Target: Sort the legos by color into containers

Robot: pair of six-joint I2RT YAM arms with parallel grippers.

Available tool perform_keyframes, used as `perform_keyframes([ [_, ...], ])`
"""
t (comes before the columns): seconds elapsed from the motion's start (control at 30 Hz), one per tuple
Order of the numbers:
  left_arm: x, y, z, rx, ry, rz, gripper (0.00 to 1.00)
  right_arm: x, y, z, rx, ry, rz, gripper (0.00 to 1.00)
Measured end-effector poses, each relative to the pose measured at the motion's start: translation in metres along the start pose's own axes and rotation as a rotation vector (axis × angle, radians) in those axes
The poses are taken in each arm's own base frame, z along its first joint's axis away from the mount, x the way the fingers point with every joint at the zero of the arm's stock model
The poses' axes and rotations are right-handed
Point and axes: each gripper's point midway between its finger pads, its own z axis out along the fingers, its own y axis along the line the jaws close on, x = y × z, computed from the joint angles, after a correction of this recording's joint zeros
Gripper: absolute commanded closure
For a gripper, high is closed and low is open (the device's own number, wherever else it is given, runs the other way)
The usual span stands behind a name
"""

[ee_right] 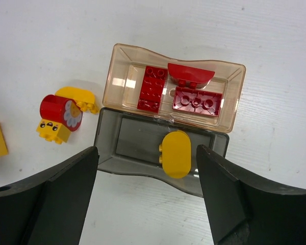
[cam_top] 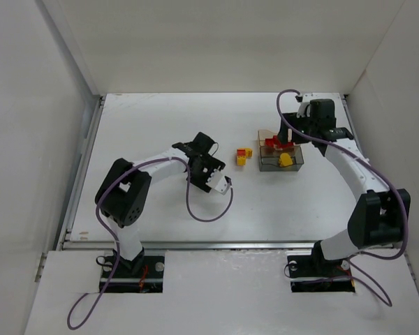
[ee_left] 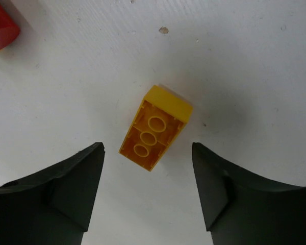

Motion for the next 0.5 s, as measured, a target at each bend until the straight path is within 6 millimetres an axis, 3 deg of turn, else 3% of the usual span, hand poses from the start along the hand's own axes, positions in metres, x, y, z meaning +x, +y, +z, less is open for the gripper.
perform_keyframes([
  [0.33,0.002,-0.009,0.014,0.016,0.002,0.083,0.56,-0.004,0.003,-0.009,-0.016,-0.026,-0.026,0.17],
  [0.47,0.001,-0.006,0.016,0.017,0.002,0.127,0.72,-0.004,0.005,-0.010,-0.025,-0.026,-0.030,0.17],
  [0.5,0.001,-0.005,0.017,0.017,0.002,0.138,0.81,-0.004,0.005,-0.010,-0.027,-0.026,-0.031,0.17],
])
